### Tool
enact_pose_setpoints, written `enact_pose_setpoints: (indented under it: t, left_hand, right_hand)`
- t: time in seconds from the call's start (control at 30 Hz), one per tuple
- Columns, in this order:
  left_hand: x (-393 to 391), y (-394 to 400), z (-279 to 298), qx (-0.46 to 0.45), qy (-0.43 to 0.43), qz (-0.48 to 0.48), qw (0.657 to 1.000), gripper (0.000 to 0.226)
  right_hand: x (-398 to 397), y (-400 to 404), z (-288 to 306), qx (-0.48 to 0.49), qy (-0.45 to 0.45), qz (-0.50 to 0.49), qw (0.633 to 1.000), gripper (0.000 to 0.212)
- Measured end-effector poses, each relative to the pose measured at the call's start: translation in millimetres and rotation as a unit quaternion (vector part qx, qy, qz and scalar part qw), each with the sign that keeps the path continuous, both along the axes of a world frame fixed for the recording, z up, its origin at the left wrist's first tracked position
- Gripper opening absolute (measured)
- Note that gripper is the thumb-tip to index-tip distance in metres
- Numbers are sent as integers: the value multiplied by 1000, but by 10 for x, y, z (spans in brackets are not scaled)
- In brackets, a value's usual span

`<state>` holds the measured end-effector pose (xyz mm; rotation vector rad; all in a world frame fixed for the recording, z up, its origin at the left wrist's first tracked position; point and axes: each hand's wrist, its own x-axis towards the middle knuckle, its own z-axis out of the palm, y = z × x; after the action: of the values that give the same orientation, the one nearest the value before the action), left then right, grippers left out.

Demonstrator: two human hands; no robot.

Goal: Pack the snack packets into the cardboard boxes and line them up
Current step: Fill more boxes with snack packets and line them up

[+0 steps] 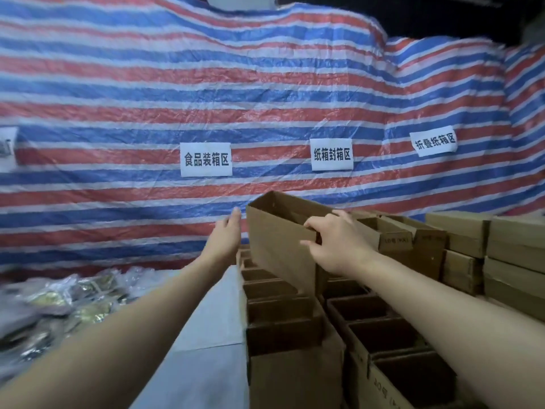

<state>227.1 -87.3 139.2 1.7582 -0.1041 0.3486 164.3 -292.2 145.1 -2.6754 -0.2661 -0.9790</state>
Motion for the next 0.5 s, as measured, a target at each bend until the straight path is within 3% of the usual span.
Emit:
enact_pose_setpoints:
  t: [0.13,0.23,0.5]
  left_hand:
    - [-522,779,160,-11,-3,29,1000,55]
    - [-1061,1297,53,-22,26,0,999,42]
    - [-2310,2024,-936,-79,131,-33,988,24]
  right_hand:
    - [-581,539,10,-46,23,130,990,13]
    - [-948,959,-170,-41,30,208,977,12]
    - [-1573,1520,-1023,-43,148,287,946,10]
